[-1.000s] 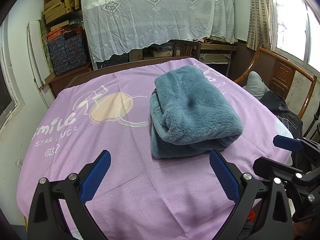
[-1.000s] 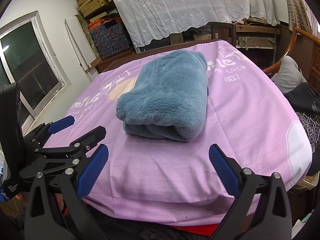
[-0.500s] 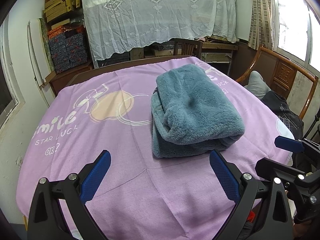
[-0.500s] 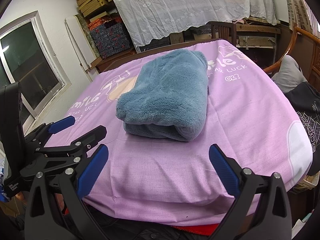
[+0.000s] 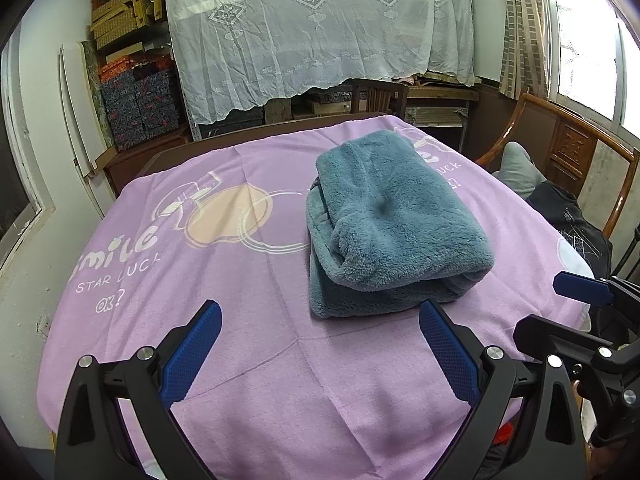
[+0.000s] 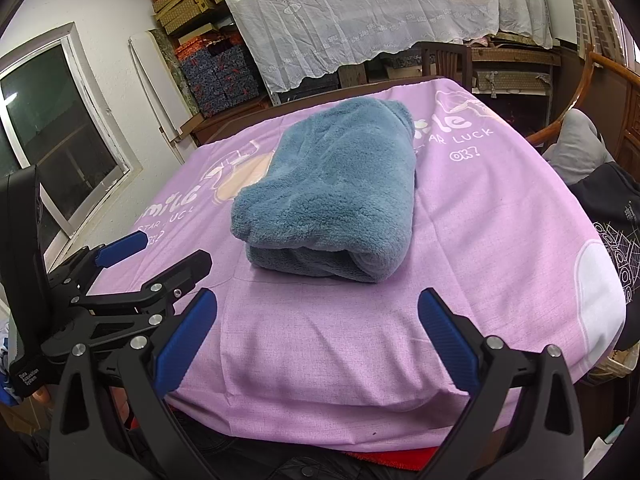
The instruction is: Fold large clothes
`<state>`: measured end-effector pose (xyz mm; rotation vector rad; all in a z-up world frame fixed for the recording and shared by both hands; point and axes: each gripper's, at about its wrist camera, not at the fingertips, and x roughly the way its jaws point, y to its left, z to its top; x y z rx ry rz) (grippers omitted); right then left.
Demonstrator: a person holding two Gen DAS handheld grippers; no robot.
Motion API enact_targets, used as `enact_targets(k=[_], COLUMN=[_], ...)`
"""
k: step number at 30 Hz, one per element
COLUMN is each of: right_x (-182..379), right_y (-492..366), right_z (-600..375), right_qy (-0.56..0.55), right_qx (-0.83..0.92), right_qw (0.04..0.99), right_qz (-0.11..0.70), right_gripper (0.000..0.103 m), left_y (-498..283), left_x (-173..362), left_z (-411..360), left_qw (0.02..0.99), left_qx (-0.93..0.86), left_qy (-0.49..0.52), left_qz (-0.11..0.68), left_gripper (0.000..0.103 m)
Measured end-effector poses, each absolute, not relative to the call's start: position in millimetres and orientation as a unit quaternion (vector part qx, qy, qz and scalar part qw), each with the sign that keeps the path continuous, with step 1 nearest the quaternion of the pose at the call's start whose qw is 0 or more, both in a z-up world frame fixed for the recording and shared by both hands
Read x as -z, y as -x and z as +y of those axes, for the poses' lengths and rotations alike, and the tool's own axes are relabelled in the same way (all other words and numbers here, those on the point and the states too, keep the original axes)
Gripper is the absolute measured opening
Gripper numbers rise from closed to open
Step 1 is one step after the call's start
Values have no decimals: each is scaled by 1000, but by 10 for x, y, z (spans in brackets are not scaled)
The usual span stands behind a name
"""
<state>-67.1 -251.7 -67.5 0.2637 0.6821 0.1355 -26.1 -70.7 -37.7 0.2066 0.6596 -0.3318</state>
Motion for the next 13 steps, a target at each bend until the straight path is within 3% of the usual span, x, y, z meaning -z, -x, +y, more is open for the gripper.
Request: enact_targets(k=[13], right_x=[684], right_y=[667], right_z=[-2519], right_qy=[-130], right_qx=[-68], right_qw=[931], right_qz=[333], right_gripper=[98], left_y=[284], left_x=[376], left_z=[-694], left_qw=[931], left_qx=[154], left_qy=[-101], left_qz=[315], left_gripper=[99])
